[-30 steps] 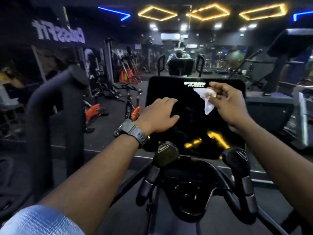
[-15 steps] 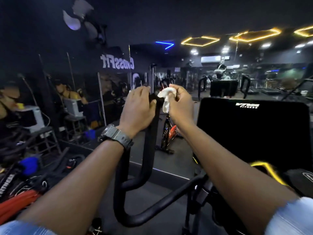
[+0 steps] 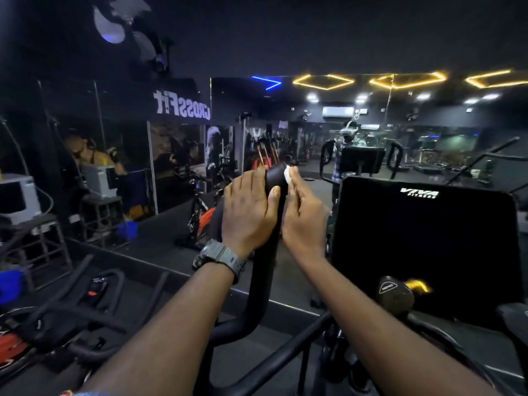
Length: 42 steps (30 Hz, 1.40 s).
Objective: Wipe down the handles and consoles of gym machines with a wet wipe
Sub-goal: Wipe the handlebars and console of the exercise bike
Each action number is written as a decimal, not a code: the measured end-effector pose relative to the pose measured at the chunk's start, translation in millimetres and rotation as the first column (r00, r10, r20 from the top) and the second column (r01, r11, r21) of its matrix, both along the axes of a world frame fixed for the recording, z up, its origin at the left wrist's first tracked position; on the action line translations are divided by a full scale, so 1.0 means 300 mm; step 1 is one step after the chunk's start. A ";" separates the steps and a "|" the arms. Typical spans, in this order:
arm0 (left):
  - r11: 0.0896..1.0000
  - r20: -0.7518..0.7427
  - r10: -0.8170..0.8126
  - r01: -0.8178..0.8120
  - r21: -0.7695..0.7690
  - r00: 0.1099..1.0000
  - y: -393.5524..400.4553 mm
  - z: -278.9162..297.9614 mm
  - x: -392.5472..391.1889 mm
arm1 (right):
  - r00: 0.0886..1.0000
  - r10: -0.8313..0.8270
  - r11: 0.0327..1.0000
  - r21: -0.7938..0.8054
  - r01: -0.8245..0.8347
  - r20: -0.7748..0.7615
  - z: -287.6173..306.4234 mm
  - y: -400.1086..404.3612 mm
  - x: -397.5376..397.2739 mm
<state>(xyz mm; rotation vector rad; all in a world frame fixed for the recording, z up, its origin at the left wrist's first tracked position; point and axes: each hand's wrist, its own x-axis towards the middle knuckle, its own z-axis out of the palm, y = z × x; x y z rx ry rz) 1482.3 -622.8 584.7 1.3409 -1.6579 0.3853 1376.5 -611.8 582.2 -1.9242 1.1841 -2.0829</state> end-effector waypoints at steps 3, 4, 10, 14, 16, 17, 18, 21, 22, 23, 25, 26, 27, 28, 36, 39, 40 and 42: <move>0.999 -0.001 -0.015 0.015 -0.040 1.000 -0.008 -0.007 -0.002 | 1.000 0.022 0.999 0.038 -0.022 -0.013 0.123 -0.071 -0.002; 0.999 0.004 -0.015 0.015 -0.046 1.000 -0.007 -0.009 -0.004 | 0.999 0.047 0.997 0.062 -0.046 -0.012 0.159 -0.085 -0.007; 0.998 -0.016 -0.024 0.023 -0.061 1.000 -0.010 -0.018 0.000 | 0.999 -0.031 0.998 -0.048 0.030 -0.026 -0.007 0.038 -0.029; 0.997 -0.016 -0.045 0.044 -0.057 0.999 -0.018 -0.024 0.005 | 0.995 -0.043 0.999 -0.026 0.041 -0.085 0.078 -0.011 -0.046; 0.997 -0.015 -0.067 0.067 -0.044 0.998 -0.012 -0.019 0.010 | 0.992 -0.055 0.997 -0.053 0.049 -0.118 0.062 0.007 -0.047; 0.996 -0.020 -0.084 0.083 -0.033 0.996 -0.008 -0.017 0.013 | 0.988 -0.074 0.995 -0.071 0.065 -0.134 0.029 0.026 -0.050; 0.994 -0.033 -0.106 0.105 -0.022 0.994 -0.005 -0.016 0.016 | 0.982 -0.102 0.991 -0.100 0.087 -0.157 -0.011 0.046 -0.054; 0.977 -0.135 -0.214 0.213 -0.021 0.967 0.008 -0.003 0.034 | 0.935 -0.201 0.968 -0.205 0.143 -0.293 -0.059 0.047 -0.073; 0.965 -0.186 -0.261 0.260 -0.030 0.947 0.012 0.003 0.041 | 0.904 -0.236 0.957 -0.245 0.154 -0.357 -0.037 0.019 -0.073; 0.951 -0.240 -0.308 0.307 -0.043 0.921 0.013 0.008 0.050 | 0.866 -0.254 0.950 -0.277 0.142 -0.430 -0.005 -0.015 -0.065; 0.926 -0.327 -0.373 0.371 -0.071 0.868 0.018 0.015 0.066 | 0.776 -0.263 0.947 -0.308 0.093 -0.573 0.058 -0.071 -0.031; 0.922 -0.359 -0.380 0.379 -0.076 0.852 0.021 0.017 0.071 | 0.730 -0.285 0.941 -0.328 0.089 -0.621 0.076 -0.087 -0.017; 0.928 -0.384 -0.364 0.366 -0.071 0.849 0.023 0.020 0.072 | 0.687 -0.318 0.931 -0.353 0.095 -0.653 0.085 -0.093 -0.013; 0.940 -0.397 -0.332 0.336 -0.062 0.856 0.023 0.020 0.070 | 0.647 -0.351 0.919 -0.381 0.100 -0.677 0.083 -0.091 -0.025; 0.972 -0.238 -0.233 0.226 -0.057 0.943 0.009 0.010 0.059 | 0.505 -0.369 0.842 -0.511 -0.174 -0.780 0.047 -0.040 -0.171; 0.967 -0.250 -0.254 0.247 -0.060 0.934 -0.012 0.002 0.064 | 0.626 -0.381 0.850 -0.524 -0.052 -0.681 0.079 -0.006 -0.172; 0.969 -0.247 -0.249 0.240 -0.063 0.937 -0.017 0.000 0.064 | 0.673 -0.398 0.860 -0.509 0.039 -0.623 0.104 -0.005 -0.166; 0.971 -0.237 -0.238 0.229 -0.068 0.942 -0.020 -0.003 0.066 | 0.700 -0.385 0.902 -0.408 0.145 -0.602 0.147 -0.010 -0.153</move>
